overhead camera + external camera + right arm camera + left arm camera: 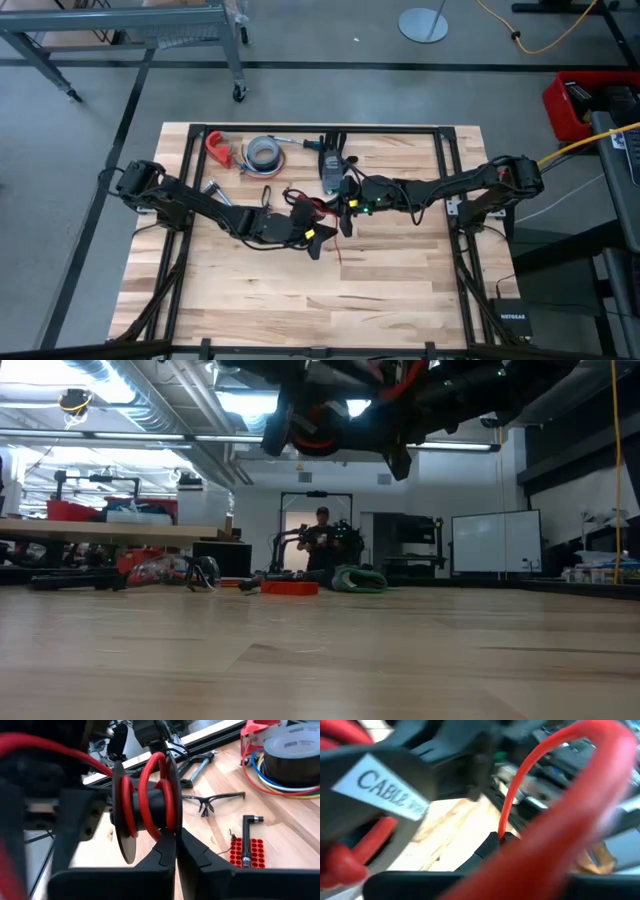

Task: Coil cords
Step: Coil the orange wire into the black spool

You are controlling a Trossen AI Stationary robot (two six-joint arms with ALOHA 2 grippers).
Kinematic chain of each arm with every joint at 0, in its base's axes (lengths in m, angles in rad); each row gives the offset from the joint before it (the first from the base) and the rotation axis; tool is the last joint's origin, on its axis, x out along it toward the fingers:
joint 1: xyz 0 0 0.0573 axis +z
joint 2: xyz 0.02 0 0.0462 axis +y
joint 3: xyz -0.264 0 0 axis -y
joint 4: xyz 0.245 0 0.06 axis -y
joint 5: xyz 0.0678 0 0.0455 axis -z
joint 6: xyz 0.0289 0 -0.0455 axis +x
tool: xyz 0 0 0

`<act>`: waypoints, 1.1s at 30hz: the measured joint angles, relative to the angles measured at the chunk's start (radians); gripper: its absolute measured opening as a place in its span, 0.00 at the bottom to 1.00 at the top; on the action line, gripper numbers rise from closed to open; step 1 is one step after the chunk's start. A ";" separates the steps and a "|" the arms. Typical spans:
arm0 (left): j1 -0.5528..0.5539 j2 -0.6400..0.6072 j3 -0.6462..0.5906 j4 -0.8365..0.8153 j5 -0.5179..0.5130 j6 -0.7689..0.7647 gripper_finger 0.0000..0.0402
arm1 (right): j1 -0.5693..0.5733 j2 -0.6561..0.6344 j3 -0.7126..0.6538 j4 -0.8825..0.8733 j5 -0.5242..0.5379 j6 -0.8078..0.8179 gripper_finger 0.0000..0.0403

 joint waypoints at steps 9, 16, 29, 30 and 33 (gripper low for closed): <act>-0.037 -0.014 0.002 -0.003 0.036 0.143 0.18 | -0.013 -0.003 -0.001 0.064 -0.098 -0.021 0.01; -0.060 -0.013 0.003 -0.029 0.052 0.110 0.30 | -0.020 -0.007 0.001 0.082 -0.136 -0.018 0.01; -0.155 -0.015 0.003 -0.136 0.159 0.064 0.31 | -0.094 -0.007 0.001 0.035 -0.379 -0.037 0.01; -0.164 -0.015 0.003 -0.136 0.159 0.063 0.31 | -0.103 -0.007 0.001 0.035 -0.410 -0.038 0.01; -0.186 -0.015 0.003 -0.139 0.154 0.065 0.31 | -0.122 -0.009 0.001 0.036 -0.495 -0.037 0.01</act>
